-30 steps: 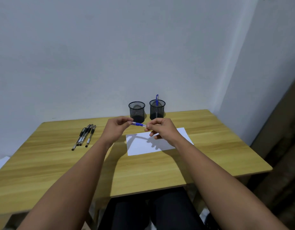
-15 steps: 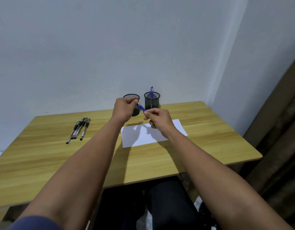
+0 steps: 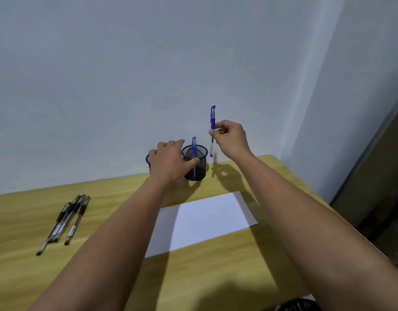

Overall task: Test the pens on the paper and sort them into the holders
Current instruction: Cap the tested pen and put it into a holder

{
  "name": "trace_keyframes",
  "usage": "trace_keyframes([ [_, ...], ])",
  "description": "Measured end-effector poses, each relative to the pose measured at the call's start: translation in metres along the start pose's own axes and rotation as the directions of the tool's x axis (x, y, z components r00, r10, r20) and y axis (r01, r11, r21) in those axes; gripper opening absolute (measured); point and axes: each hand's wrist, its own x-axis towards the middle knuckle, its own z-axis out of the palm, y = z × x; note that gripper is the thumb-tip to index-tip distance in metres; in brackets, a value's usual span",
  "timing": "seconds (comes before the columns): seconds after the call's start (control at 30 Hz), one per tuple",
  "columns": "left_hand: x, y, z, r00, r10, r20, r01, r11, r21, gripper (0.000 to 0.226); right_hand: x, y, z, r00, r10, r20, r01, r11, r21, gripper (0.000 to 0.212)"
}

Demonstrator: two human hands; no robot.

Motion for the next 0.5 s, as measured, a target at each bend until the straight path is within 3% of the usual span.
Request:
trace_keyframes([
  [0.17,0.025,0.001,0.027,0.999,-0.044,-0.024,0.048,0.977,0.206,0.081,0.031,0.017,0.024,1.000,0.013,0.017,-0.012,0.997,-0.081,0.010],
  [0.43,0.032,-0.005,0.045,0.996,-0.082,-0.045,0.090,0.971,0.220,0.069,0.027,0.037,0.055,0.984,0.106,0.141,-0.055,0.944,-0.325,0.006],
  [0.5,0.032,-0.006,0.047,0.995,-0.088,-0.038,0.095,0.971,0.217,0.070,0.023,0.038,0.059,0.984,0.123,0.127,-0.071,0.934,-0.349,0.017],
])
